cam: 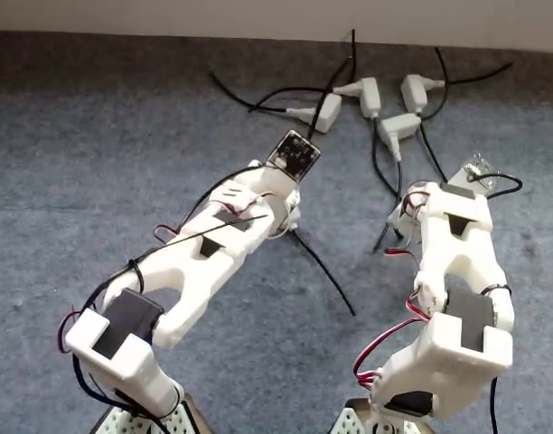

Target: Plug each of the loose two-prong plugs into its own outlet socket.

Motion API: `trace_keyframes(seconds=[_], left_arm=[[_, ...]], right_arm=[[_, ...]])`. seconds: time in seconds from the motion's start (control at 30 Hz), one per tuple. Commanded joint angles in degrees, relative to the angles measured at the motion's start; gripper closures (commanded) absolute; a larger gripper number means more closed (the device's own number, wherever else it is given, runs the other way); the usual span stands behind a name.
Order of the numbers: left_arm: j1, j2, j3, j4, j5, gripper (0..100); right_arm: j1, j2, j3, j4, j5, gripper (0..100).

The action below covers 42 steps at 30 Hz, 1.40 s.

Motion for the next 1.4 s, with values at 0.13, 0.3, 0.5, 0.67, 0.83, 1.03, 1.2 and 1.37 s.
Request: trace_keyframes(seconds=[0.13,0.3,0.5,0.67,0.83,1.03,1.2,1.37], left_arm=[[1.27,-5.32,0.66,-0.7,0.44,99],[2.77,-3.38,0.57,-1.05,0.44,99],[2.86,-2.33,0.04,-1.05,0.26,99],[2.33,-2.15,0.04,-1.05,0.18,99],[0.66,-2.15,0.04,-2.29,0.18,99],[-5.05,-6.29,-3.82,-4.31,1.67,99],[-10.51,-18.77,-5.32,1.49,13.27,99],[-11.91,-32.66,5.67,2.46,17.76,99]], right_arm=[[1.27,-0.22,0.57,-0.66,-0.26,68.3],[1.27,-0.22,0.57,-0.66,-0.26,68.3],[1.27,-0.22,0.57,-0.66,-0.26,68.3],[1.27,-0.22,0.57,-0.66,-0.26,68.3],[1.27,-0.13,0.57,-0.66,-0.26,68.3],[-2.07,-0.4,0.66,-0.66,5.89,68.3],[-3.74,-1.27,0.4,-5.85,16.44,68.3],[-8.48,-6.9,-1.27,-6.37,26.02,68.3]])
